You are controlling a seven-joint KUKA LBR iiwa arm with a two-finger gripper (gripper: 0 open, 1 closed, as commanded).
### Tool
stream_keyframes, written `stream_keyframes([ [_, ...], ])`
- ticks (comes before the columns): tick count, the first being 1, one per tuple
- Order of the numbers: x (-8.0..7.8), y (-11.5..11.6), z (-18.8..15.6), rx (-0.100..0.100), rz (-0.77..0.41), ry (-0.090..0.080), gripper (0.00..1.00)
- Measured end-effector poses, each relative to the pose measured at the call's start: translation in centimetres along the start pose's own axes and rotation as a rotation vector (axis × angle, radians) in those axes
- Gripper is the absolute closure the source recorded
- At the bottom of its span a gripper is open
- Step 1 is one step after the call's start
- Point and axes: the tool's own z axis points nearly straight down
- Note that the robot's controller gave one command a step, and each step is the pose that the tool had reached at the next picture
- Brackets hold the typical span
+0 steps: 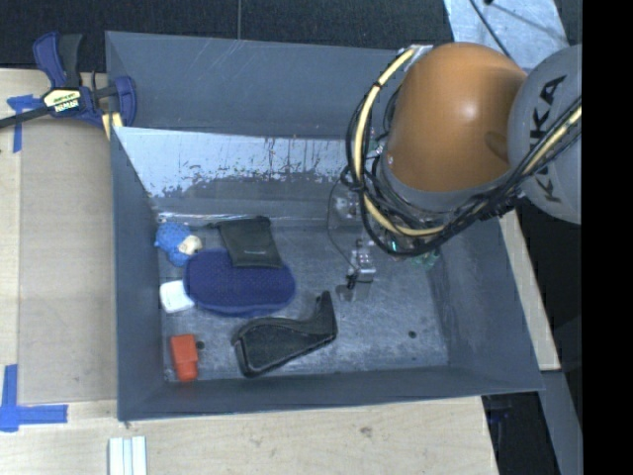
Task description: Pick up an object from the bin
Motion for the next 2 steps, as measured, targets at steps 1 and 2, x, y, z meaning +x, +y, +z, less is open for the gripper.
stream_keyframes([
  [1, -2.3, 12.6, -0.4, -0.004, -0.199, -0.011, 0.00],
  [2, 1.3, 7.9, 9.0, 0.002, -0.332, 0.000, 0.00],
])
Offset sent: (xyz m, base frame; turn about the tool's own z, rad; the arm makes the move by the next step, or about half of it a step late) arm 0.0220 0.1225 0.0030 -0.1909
